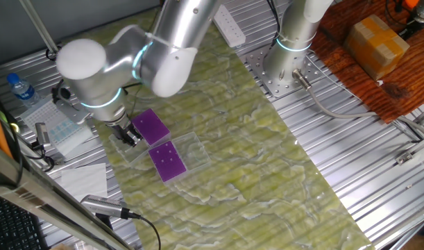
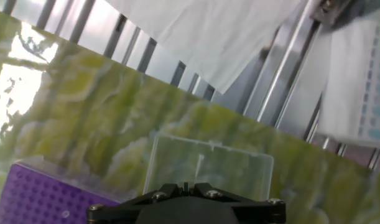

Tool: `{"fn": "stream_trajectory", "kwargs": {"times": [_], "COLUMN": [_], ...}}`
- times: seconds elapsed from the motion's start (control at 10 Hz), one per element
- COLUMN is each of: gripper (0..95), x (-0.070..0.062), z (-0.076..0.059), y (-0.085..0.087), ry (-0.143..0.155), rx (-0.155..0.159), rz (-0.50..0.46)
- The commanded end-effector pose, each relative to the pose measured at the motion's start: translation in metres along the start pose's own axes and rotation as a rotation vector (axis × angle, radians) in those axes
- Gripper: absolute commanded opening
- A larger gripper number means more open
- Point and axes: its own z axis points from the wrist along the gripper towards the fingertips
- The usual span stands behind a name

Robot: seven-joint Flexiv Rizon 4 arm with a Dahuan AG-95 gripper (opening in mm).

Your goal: Transfer all small pipette tips from one holder to another

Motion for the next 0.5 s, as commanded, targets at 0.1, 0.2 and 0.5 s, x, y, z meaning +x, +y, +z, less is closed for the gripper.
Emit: {"fn": "stream_trajectory", "kwargs": {"times": [0.1,0.2,0.5], "gripper": [0.0,0.0,0.0], "x": [-0.0019,-0.0019,-0.0019], "z": [0.0009,0.0009,0.0009], "y": [0.0003,0.0003,0.0003], "ry": [0.067,0.073,0.082], "rx": [-0.012,-0.014,-0.017], "rz": [0.032,0.035,0.033]}}
